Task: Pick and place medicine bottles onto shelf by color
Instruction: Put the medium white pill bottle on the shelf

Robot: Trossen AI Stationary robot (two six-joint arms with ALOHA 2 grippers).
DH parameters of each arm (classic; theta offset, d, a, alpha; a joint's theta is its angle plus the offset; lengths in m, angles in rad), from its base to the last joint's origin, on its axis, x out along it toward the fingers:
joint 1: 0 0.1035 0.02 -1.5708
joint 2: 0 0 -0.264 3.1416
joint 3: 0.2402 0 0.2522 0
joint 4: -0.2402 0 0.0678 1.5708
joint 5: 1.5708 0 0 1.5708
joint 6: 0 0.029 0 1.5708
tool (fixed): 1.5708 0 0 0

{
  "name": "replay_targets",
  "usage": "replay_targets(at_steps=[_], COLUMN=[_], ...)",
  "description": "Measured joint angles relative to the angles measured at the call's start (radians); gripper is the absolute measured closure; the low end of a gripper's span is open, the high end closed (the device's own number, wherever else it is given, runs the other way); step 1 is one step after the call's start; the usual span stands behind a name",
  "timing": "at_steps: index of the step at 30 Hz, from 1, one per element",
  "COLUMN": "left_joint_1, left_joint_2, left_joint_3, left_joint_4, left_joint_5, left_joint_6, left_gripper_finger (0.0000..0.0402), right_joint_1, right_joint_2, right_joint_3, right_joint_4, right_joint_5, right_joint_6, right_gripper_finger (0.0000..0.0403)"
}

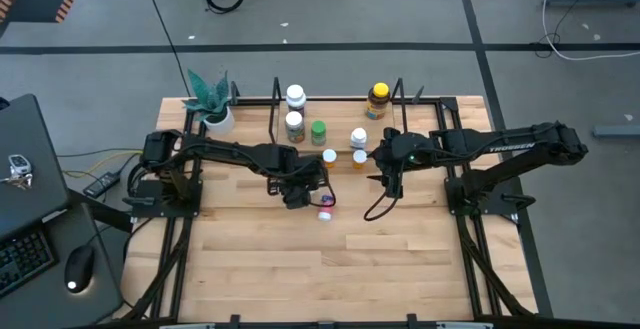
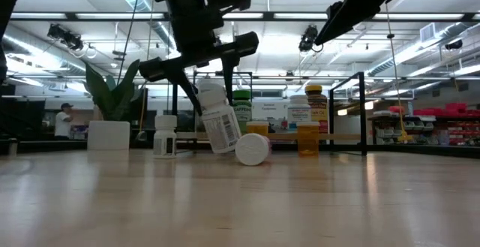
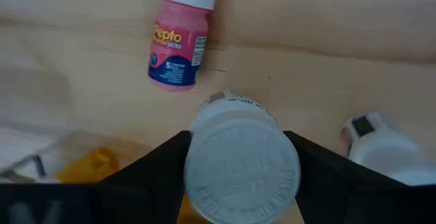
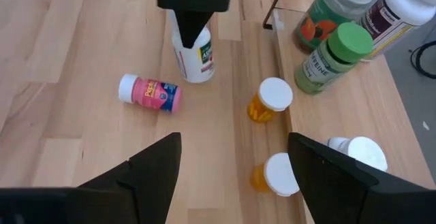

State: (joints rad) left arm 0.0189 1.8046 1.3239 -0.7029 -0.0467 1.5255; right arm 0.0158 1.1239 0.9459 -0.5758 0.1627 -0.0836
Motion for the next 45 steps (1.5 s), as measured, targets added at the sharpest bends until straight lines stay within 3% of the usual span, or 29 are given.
replay_targets(at_steps=[5,16,21,28,45], left_joint_1=[-0.001,-0.002,-0.003,-0.012,-0.024], left_joint_2=[0.0,0.0,0.0,0.0,0.0], left_joint_3=[0.0,0.0,0.0,0.0,0.0], left_joint_4=[0.001,-0.009,-0.005,0.027,-0.03], left_joint_5=[0.0,0.002,0.002,0.0,-0.002], left_joint_6=[-0.41,-1.777,-2.133,-2.252,-2.079], left_gripper_finger=[0.0178,0.017,0.0175,0.0173,0.0173], right_joint_1=[0.0,0.0,0.003,0.003,0.003], right_joint_2=[0.004,0.004,0.004,0.004,0.004], right_joint_3=[0.0,0.0,0.0,0.0,0.0], right_joint_4=[0.0,0.041,0.045,0.053,0.082], right_joint_5=[0.0,-0.002,-0.01,-0.026,-0.033], right_joint_6=[0.007,0.025,0.032,0.022,-0.027], right_gripper_finger=[0.0128,0.0128,0.0128,0.0128,0.0128])
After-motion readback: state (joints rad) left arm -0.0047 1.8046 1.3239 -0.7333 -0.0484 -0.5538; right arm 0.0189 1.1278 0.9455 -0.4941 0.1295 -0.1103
